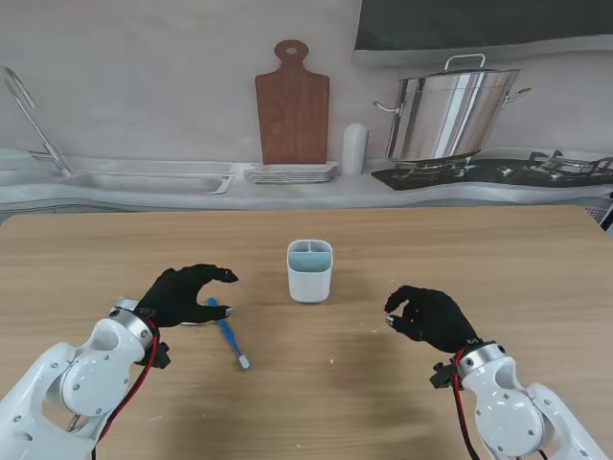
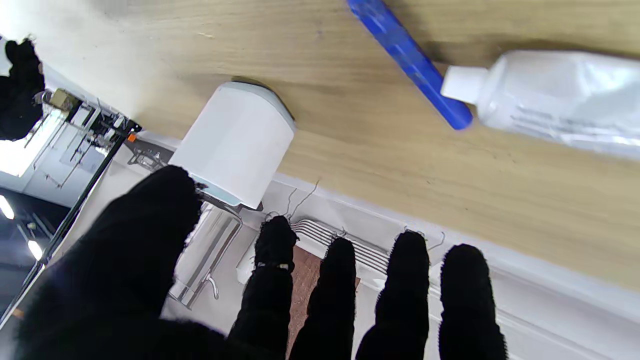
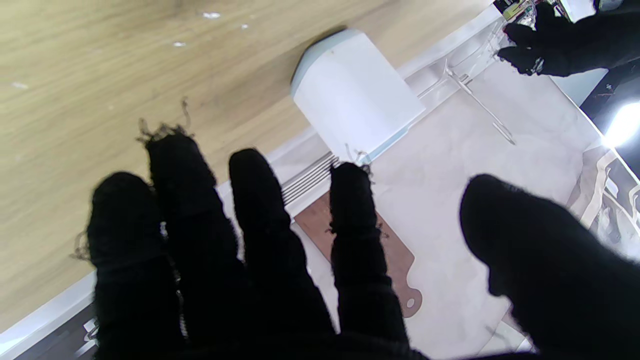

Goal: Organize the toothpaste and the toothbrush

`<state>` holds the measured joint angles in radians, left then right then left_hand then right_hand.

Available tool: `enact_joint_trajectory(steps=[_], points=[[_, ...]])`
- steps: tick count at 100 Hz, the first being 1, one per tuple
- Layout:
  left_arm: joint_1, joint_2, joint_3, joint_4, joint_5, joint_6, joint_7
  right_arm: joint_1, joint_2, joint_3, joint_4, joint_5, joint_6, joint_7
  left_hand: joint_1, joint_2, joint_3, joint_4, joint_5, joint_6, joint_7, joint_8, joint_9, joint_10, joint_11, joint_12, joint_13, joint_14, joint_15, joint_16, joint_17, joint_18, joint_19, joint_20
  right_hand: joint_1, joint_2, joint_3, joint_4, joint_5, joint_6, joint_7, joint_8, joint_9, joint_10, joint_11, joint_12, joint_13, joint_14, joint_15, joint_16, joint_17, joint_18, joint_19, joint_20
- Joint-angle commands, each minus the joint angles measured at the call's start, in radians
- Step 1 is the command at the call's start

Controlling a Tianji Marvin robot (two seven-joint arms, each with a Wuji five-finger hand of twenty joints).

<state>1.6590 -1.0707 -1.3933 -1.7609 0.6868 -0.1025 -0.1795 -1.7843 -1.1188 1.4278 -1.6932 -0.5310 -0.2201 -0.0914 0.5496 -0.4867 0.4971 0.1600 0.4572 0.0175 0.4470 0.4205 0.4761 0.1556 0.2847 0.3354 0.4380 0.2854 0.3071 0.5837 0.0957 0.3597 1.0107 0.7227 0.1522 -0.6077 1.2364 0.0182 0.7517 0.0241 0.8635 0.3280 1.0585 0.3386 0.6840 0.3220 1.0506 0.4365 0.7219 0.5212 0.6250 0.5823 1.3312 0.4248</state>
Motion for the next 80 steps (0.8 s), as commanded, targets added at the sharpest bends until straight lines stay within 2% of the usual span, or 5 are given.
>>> enact_joint_trajectory(steps=[1, 14, 27, 48, 80], points=[[-0.012, 0.012, -0.017, -0.008, 0.001, -0.009, -0.029, -0.011, 0.001, 0.002, -0.007, -0.002, -0.003, 0.019, 0.012, -0.048, 0.056, -0.024, -0.055, 0.002, 0.020, 0.019, -0.039, -0.015, 0.022, 0.004, -0.017, -0.015, 0.041, 0.051, 0.010, -0.025, 0.056, 0.030, -0.002, -0.002, 0.004, -0.001, 0.021, -0.005, 0.004, -0.006, 0.001, 0.017, 0.009, 0.006, 0.006, 0.011, -0.001, 0.016, -0.005, 0.095, 0.009, 0.010], [-0.026, 0.021, -0.036, 0.025, 0.034, -0.036, -0.058, -0.011, 0.002, 0.005, -0.007, -0.006, -0.004, 0.023, 0.012, -0.104, 0.161, -0.064, -0.089, -0.014, 0.074, 0.046, -0.076, -0.014, 0.045, 0.017, 0.029, -0.036, 0.191, 0.258, 0.121, -0.055, 0.245, 0.146, -0.001, -0.001, 0.003, -0.001, 0.020, -0.007, 0.005, -0.005, 0.002, 0.016, 0.009, 0.007, 0.005, 0.011, -0.001, 0.017, -0.005, 0.094, 0.010, 0.011], [-0.033, 0.032, -0.055, 0.051, 0.050, -0.046, -0.109, -0.012, 0.004, 0.006, -0.008, -0.005, -0.005, 0.032, 0.028, -0.121, 0.184, -0.069, -0.137, -0.031, 0.089, 0.054, -0.104, -0.001, 0.064, 0.030, 0.183, -0.078, 0.363, 0.429, 0.332, -0.135, 0.452, 0.223, -0.002, 0.002, 0.000, 0.000, 0.018, -0.007, 0.004, -0.005, 0.001, 0.015, 0.009, 0.007, 0.005, 0.010, 0.000, 0.018, -0.006, 0.095, 0.011, 0.012], [-0.033, 0.046, -0.077, 0.083, 0.113, -0.055, -0.162, -0.013, 0.006, 0.008, -0.010, -0.003, -0.006, 0.044, 0.052, -0.147, 0.207, -0.072, -0.179, -0.062, 0.112, 0.071, -0.106, -0.015, 0.100, 0.066, 0.383, -0.130, 0.597, 0.548, 0.614, -0.314, 0.718, 0.061, -0.002, 0.003, -0.003, 0.001, 0.015, -0.009, 0.004, -0.005, 0.001, 0.014, 0.010, 0.007, 0.009, 0.010, 0.003, 0.020, -0.004, 0.093, 0.012, 0.013], [-0.084, 0.057, -0.061, 0.167, 0.168, -0.082, -0.187, -0.017, 0.008, 0.014, -0.015, 0.003, 0.001, 0.059, 0.092, -0.175, 0.205, -0.097, -0.223, -0.094, 0.188, 0.127, -0.119, -0.066, 0.150, 0.117, 0.433, -0.160, 0.729, 0.544, 0.709, -0.398, 0.809, -0.043, -0.001, 0.005, -0.003, 0.005, 0.015, -0.008, 0.006, -0.004, 0.003, 0.013, 0.012, 0.008, 0.015, 0.010, 0.009, 0.023, 0.001, 0.093, 0.015, 0.015]])
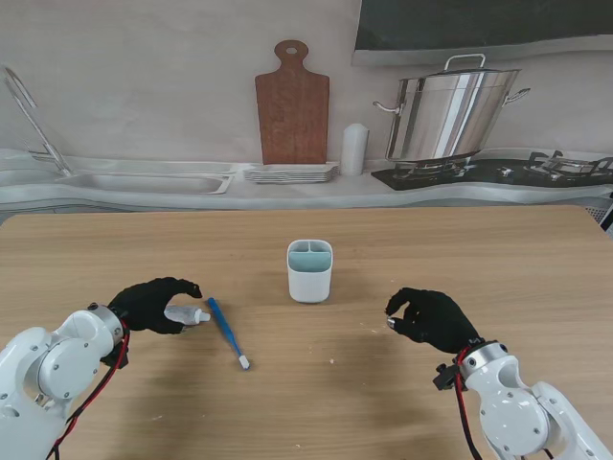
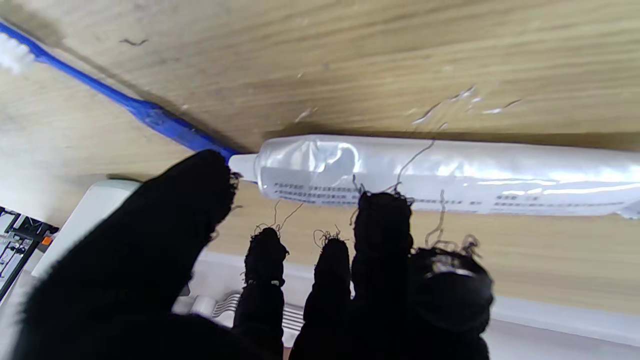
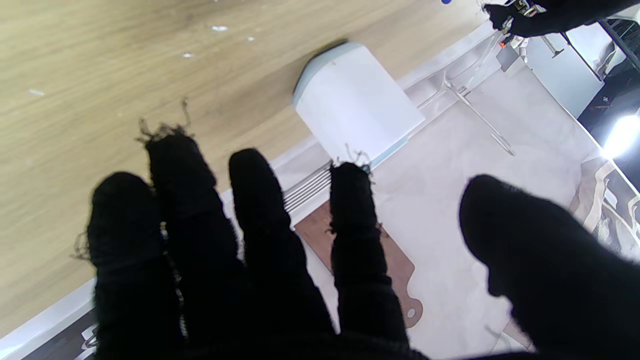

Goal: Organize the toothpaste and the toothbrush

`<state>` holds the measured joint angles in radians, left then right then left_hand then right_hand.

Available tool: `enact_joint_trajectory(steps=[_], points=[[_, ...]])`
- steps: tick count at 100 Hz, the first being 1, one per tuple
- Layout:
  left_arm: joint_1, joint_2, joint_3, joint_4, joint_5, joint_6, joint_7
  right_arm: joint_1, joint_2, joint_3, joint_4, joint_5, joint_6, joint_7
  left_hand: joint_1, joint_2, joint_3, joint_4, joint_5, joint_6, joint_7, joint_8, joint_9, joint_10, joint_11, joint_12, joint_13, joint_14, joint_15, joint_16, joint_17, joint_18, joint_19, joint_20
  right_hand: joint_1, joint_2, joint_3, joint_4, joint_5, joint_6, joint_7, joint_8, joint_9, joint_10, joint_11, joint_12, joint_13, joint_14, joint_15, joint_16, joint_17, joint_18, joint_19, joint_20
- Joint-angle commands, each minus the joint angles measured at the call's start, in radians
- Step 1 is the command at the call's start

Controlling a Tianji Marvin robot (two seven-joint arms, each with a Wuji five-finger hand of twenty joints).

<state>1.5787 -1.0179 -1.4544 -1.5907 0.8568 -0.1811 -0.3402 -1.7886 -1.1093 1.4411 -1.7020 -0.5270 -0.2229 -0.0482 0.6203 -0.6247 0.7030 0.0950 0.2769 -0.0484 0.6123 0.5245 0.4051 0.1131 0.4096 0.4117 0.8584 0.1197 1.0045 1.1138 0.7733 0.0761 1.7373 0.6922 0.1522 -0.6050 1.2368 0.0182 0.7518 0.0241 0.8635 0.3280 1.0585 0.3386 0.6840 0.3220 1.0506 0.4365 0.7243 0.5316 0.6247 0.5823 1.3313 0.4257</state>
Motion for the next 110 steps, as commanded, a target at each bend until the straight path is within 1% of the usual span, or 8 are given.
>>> enact_joint_trajectory(steps=[1, 14, 25, 39, 44, 62, 95, 110], points=[[-0.005, 0.005, 0.000, -0.002, -0.001, -0.003, -0.027, -0.013, -0.002, 0.001, -0.007, -0.001, 0.004, 0.017, 0.023, -0.038, 0.000, -0.033, -0.049, -0.030, 0.024, 0.025, -0.048, -0.025, 0.028, 0.043, 0.012, 0.003, 0.035, 0.015, 0.036, -0.116, 0.086, -0.014, -0.002, 0.002, -0.004, 0.004, 0.015, -0.008, 0.006, -0.004, 0.003, 0.013, 0.012, 0.008, 0.015, 0.010, 0.007, 0.013, 0.001, 0.093, 0.015, 0.014], [-0.018, 0.007, 0.013, 0.016, 0.012, 0.000, -0.034, -0.014, -0.001, 0.003, -0.008, 0.008, -0.001, 0.025, 0.043, -0.045, 0.007, -0.035, -0.060, -0.050, 0.052, 0.054, -0.048, -0.037, 0.050, 0.069, 0.017, -0.017, 0.064, 0.028, 0.057, -0.139, 0.110, -0.028, -0.011, 0.008, -0.018, 0.001, 0.012, -0.011, 0.005, -0.004, 0.003, 0.012, 0.012, 0.008, 0.015, 0.009, 0.009, 0.014, 0.002, 0.094, 0.017, 0.016], [-0.028, 0.009, 0.025, 0.028, 0.036, -0.003, -0.033, -0.014, 0.000, 0.005, -0.006, 0.008, -0.005, 0.028, 0.051, -0.046, 0.007, -0.036, -0.066, -0.055, 0.071, 0.074, -0.043, -0.032, 0.065, 0.084, 0.025, -0.031, 0.076, 0.036, 0.073, -0.157, 0.123, -0.033, -0.012, 0.009, -0.023, 0.002, 0.011, -0.012, 0.005, -0.004, 0.004, 0.011, 0.013, 0.008, 0.017, 0.008, 0.011, 0.015, 0.003, 0.093, 0.018, 0.016], [-0.045, 0.010, 0.043, 0.047, 0.056, 0.001, -0.027, -0.015, 0.001, 0.006, -0.007, 0.009, -0.005, 0.031, 0.069, -0.058, 0.006, -0.037, -0.090, -0.047, 0.084, 0.096, -0.054, -0.020, 0.081, 0.103, 0.030, -0.050, 0.088, 0.049, 0.091, -0.181, 0.139, -0.036, -0.011, 0.011, -0.024, 0.004, 0.011, -0.013, 0.005, -0.004, 0.004, 0.009, 0.014, 0.009, 0.019, 0.008, 0.012, 0.016, 0.005, 0.092, 0.019, 0.017], [-0.051, 0.009, 0.051, 0.051, 0.064, 0.010, -0.023, -0.015, 0.001, 0.007, -0.007, 0.010, -0.006, 0.032, 0.080, -0.064, 0.004, -0.039, -0.102, -0.042, 0.087, 0.103, -0.075, -0.028, 0.083, 0.108, 0.029, -0.055, 0.095, 0.055, 0.100, -0.192, 0.147, -0.036, -0.010, 0.011, -0.024, 0.005, 0.011, -0.012, 0.006, -0.004, 0.004, 0.010, 0.014, 0.009, 0.018, 0.007, 0.012, 0.017, 0.006, 0.092, 0.020, 0.017], [-0.083, 0.014, 0.079, 0.077, 0.092, 0.013, -0.039, -0.018, 0.001, 0.009, -0.007, 0.011, -0.004, 0.033, 0.088, -0.062, 0.003, -0.038, -0.103, -0.044, 0.121, 0.136, -0.053, -0.031, 0.117, 0.138, 0.076, -0.079, 0.134, 0.060, 0.155, -0.226, 0.173, -0.046, -0.011, 0.011, -0.025, 0.006, 0.015, -0.011, 0.006, -0.003, 0.006, 0.010, 0.015, 0.009, 0.021, 0.007, 0.014, 0.018, 0.006, 0.093, 0.020, 0.017], [-0.131, 0.021, 0.129, 0.137, 0.118, 0.013, -0.050, -0.023, 0.001, 0.014, -0.007, 0.010, -0.003, 0.036, 0.109, -0.061, 0.032, -0.025, -0.013, -0.062, 0.253, 0.234, 0.070, -0.020, 0.207, 0.206, 0.189, -0.127, 0.232, 0.025, 0.253, -0.252, 0.235, -0.078, -0.010, 0.013, -0.025, 0.009, 0.018, -0.009, 0.006, -0.004, 0.009, 0.011, 0.017, 0.009, 0.023, 0.009, 0.016, 0.019, 0.009, 0.093, 0.022, 0.018], [-0.154, 0.024, 0.154, 0.172, 0.124, 0.008, -0.057, -0.025, 0.002, 0.015, -0.008, 0.010, -0.003, 0.039, 0.124, -0.060, 0.063, -0.018, 0.045, -0.065, 0.338, 0.300, 0.165, -0.018, 0.283, 0.260, 0.258, -0.154, 0.285, -0.009, 0.311, -0.261, 0.263, -0.102, -0.010, 0.013, -0.026, 0.010, 0.018, -0.010, 0.006, -0.004, 0.010, 0.011, 0.017, 0.009, 0.024, 0.008, 0.017, 0.019, 0.009, 0.093, 0.022, 0.018]])
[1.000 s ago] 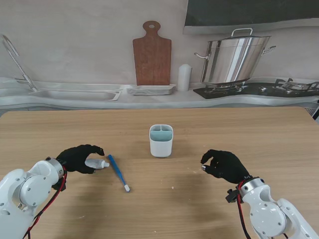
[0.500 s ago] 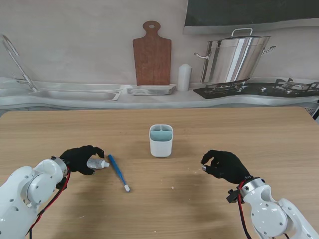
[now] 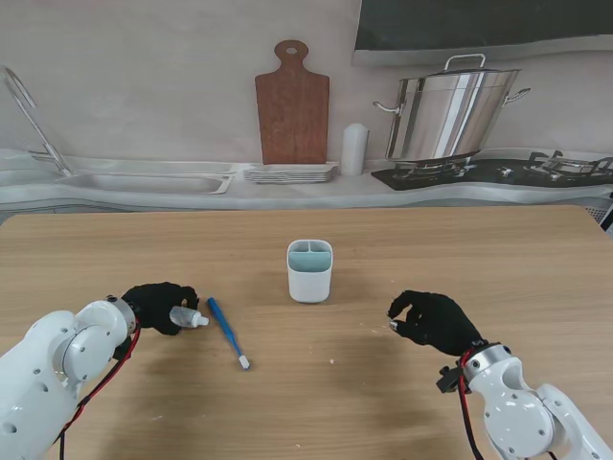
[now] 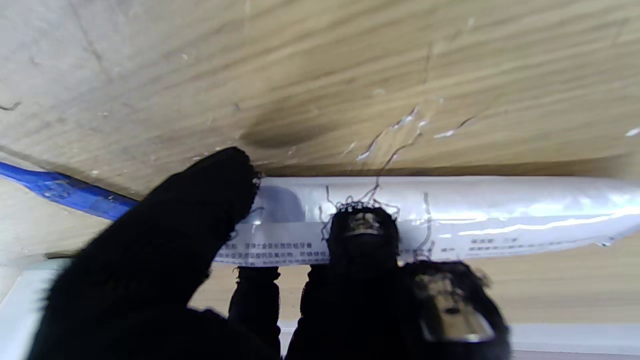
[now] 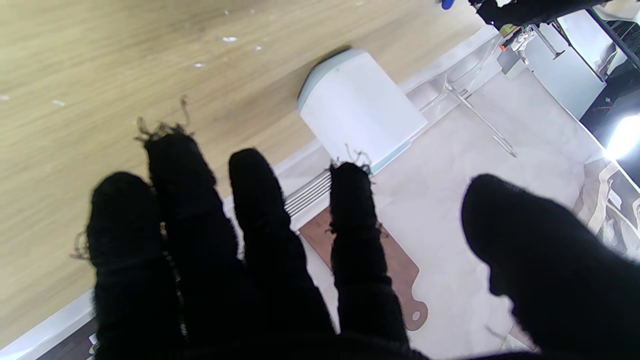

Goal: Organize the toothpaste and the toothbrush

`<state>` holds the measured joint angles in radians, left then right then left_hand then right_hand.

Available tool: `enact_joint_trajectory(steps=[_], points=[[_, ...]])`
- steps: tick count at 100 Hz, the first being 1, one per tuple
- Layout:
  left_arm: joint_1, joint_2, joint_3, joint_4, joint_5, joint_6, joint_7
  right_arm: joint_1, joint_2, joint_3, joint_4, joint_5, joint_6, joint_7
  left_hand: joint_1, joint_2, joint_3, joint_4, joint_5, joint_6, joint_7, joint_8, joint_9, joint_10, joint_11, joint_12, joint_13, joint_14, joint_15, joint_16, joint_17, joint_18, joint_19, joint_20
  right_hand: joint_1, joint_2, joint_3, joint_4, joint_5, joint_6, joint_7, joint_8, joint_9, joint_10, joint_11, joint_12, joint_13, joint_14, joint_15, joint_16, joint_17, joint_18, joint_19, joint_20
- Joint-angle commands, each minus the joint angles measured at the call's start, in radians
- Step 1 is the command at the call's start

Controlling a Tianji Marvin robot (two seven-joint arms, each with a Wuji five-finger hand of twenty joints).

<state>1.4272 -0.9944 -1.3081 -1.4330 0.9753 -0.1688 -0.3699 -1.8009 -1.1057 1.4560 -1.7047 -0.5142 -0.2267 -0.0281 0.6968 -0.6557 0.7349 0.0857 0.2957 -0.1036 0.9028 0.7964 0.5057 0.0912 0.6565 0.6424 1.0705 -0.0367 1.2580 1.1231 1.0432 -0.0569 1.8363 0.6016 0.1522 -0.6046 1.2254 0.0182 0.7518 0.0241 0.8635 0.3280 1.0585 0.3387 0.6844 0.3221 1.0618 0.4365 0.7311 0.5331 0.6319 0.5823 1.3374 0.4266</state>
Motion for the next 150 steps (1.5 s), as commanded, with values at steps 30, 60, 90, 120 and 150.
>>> enact_joint_trajectory(steps=[30, 60, 90, 120, 150], points=[[-0.041, 0.003, 0.051, 0.075, -0.017, 0.007, -0.027, -0.014, -0.001, 0.002, -0.004, -0.004, 0.000, 0.023, 0.216, -0.099, 0.019, -0.071, 0.188, -0.053, 0.246, 0.166, 0.358, -0.004, 0.110, 0.382, 0.160, -0.030, 0.104, -0.067, 0.061, -0.126, 0.218, 0.003, -0.009, 0.013, -0.015, 0.011, 0.022, -0.010, 0.007, -0.004, 0.013, 0.009, 0.018, 0.009, 0.015, 0.008, 0.011, 0.018, 0.003, 0.093, 0.016, 0.018], [-0.037, -0.003, 0.050, 0.086, -0.036, -0.003, 0.015, -0.015, 0.000, 0.001, -0.004, -0.004, 0.000, 0.027, 0.184, -0.127, 0.224, 0.049, 0.369, -0.067, 0.386, 0.238, 0.517, 0.012, 0.294, 0.384, 0.203, -0.038, 0.260, -0.188, 0.069, -0.091, 0.258, 0.087, -0.010, 0.016, -0.017, 0.012, 0.026, -0.010, 0.008, -0.004, 0.014, 0.009, 0.019, 0.009, 0.016, 0.007, 0.013, 0.018, 0.003, 0.093, 0.017, 0.018], [0.047, -0.023, -0.038, -0.049, -0.113, 0.065, 0.041, -0.016, 0.000, 0.000, -0.004, -0.003, -0.001, 0.027, 0.172, -0.179, 0.359, 0.072, 0.401, 0.010, 0.417, 0.272, 0.550, 0.095, 0.388, 0.409, 0.205, -0.049, 0.348, -0.271, 0.072, -0.041, 0.258, 0.154, -0.009, 0.015, -0.016, 0.013, 0.032, -0.009, 0.008, -0.004, 0.014, 0.009, 0.019, 0.009, 0.013, 0.007, 0.010, 0.017, 0.002, 0.091, 0.016, 0.017], [0.120, -0.043, -0.111, -0.201, -0.195, 0.129, 0.072, -0.012, -0.002, -0.002, 0.000, -0.011, -0.007, 0.013, 0.179, -0.184, 0.394, 0.034, 0.404, 0.067, 0.436, 0.287, 0.579, 0.157, 0.441, 0.405, 0.205, -0.036, 0.390, -0.303, 0.074, 0.001, 0.258, 0.206, -0.008, 0.010, -0.010, 0.012, 0.040, -0.007, 0.008, -0.005, 0.016, 0.012, 0.018, 0.008, 0.007, 0.006, 0.003, 0.014, -0.006, 0.092, 0.009, 0.015], [0.174, -0.068, -0.146, -0.378, -0.273, 0.192, 0.142, -0.008, -0.001, -0.005, 0.002, -0.010, -0.010, 0.013, 0.169, -0.127, 0.367, 0.009, 0.388, 0.077, 0.445, 0.309, 0.584, 0.174, 0.454, 0.414, 0.204, -0.037, 0.402, -0.312, 0.075, 0.008, 0.258, 0.224, -0.008, 0.011, -0.009, 0.010, 0.044, -0.007, 0.008, -0.006, 0.016, 0.009, 0.018, 0.008, 0.009, 0.004, 0.004, 0.013, -0.006, 0.092, 0.009, 0.015]])
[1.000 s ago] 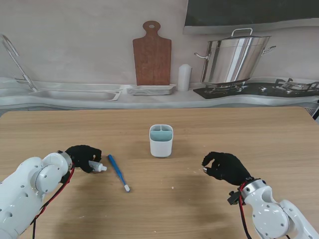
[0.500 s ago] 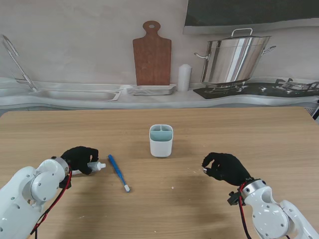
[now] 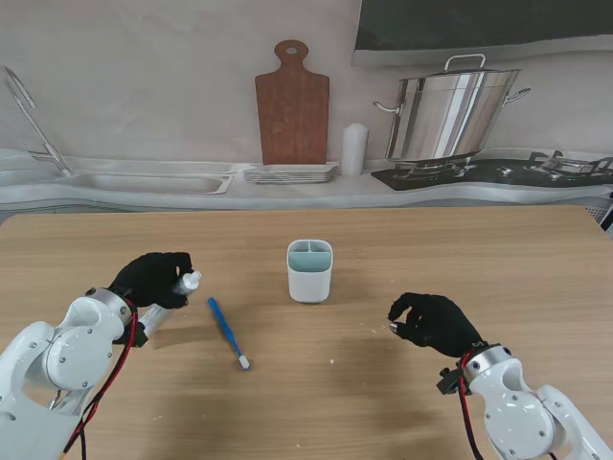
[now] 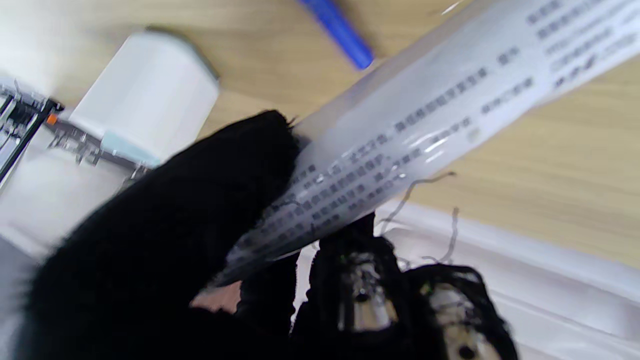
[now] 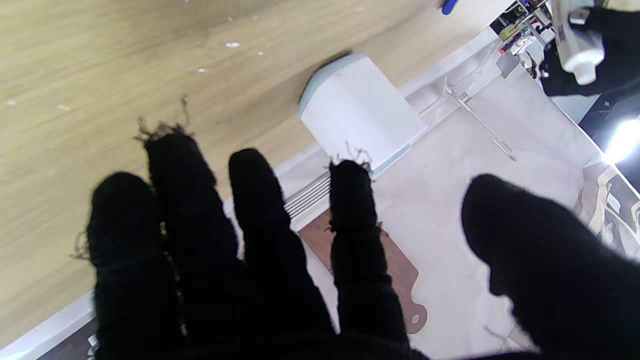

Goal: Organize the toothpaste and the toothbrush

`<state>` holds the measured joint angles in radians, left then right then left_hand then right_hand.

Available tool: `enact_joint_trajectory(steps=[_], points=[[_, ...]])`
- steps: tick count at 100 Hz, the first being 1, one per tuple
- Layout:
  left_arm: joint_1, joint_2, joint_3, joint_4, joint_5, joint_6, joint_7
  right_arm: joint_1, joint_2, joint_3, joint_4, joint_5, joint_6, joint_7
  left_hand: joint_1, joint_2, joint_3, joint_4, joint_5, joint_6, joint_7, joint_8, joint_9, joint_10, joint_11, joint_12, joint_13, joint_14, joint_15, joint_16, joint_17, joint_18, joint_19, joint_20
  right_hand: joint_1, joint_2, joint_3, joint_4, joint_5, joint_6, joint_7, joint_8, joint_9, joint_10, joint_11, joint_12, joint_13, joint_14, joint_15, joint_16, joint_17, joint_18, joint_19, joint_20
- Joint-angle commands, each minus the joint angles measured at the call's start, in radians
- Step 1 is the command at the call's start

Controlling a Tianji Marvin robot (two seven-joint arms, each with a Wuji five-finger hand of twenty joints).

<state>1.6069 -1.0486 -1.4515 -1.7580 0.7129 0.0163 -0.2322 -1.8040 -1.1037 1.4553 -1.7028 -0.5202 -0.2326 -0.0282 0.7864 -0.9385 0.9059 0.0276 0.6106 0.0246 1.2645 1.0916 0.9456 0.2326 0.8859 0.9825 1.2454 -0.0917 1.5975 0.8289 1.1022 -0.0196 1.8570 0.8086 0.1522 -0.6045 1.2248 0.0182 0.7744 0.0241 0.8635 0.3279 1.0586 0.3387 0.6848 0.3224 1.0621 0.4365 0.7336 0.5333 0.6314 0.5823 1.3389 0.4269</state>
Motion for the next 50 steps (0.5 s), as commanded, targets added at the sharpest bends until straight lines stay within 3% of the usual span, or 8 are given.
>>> enact_joint_trajectory(steps=[1, 15, 29, 50], points=[[-0.005, -0.014, -0.002, -0.058, -0.014, 0.009, 0.008, -0.005, -0.003, -0.004, 0.000, -0.004, -0.004, 0.014, 0.079, 0.157, 0.195, 0.066, 0.073, -0.051, 0.083, 0.015, 0.144, 0.033, 0.225, 0.074, 0.029, 0.018, 0.063, -0.018, 0.016, -0.029, 0.237, 0.017, -0.008, 0.011, -0.008, 0.010, 0.021, -0.008, 0.008, -0.006, 0.016, 0.010, 0.017, 0.008, 0.008, 0.005, 0.001, 0.013, -0.006, 0.092, 0.007, 0.015], [-0.011, -0.025, 0.017, -0.117, -0.054, 0.042, 0.040, -0.004, -0.004, -0.004, 0.000, -0.004, -0.005, 0.013, 0.074, 0.170, 0.184, 0.058, 0.072, -0.051, 0.085, 0.023, 0.148, 0.036, 0.225, 0.073, 0.029, 0.017, 0.066, -0.020, 0.016, -0.028, 0.237, 0.021, -0.006, 0.010, -0.008, 0.010, 0.023, -0.008, 0.008, -0.007, 0.016, 0.011, 0.017, 0.007, 0.008, 0.005, 0.001, 0.013, -0.006, 0.092, 0.007, 0.015], [-0.034, -0.038, 0.056, -0.165, -0.111, 0.095, 0.074, -0.002, -0.005, -0.001, -0.002, -0.007, -0.009, 0.007, 0.070, 0.236, 0.123, 0.060, 0.097, -0.048, 0.090, 0.094, 0.161, 0.036, 0.234, 0.068, 0.029, 0.027, 0.078, -0.028, 0.017, -0.014, 0.237, 0.038, -0.006, 0.008, -0.006, 0.010, 0.022, -0.007, 0.007, -0.007, 0.013, 0.011, 0.015, 0.007, 0.005, 0.006, -0.001, 0.012, -0.008, 0.091, 0.006, 0.015], [-0.082, -0.050, 0.122, -0.193, -0.155, 0.111, 0.111, -0.001, -0.005, 0.003, -0.007, -0.012, -0.015, 0.001, 0.056, 0.256, 0.114, 0.057, 0.099, -0.048, 0.083, 0.113, 0.174, 0.036, 0.237, 0.066, 0.029, 0.026, 0.082, -0.030, 0.017, -0.013, 0.237, 0.043, -0.006, 0.006, -0.003, 0.009, 0.023, -0.008, 0.007, -0.007, 0.010, 0.010, 0.014, 0.007, 0.000, 0.006, -0.005, 0.011, -0.014, 0.090, 0.003, 0.013]])
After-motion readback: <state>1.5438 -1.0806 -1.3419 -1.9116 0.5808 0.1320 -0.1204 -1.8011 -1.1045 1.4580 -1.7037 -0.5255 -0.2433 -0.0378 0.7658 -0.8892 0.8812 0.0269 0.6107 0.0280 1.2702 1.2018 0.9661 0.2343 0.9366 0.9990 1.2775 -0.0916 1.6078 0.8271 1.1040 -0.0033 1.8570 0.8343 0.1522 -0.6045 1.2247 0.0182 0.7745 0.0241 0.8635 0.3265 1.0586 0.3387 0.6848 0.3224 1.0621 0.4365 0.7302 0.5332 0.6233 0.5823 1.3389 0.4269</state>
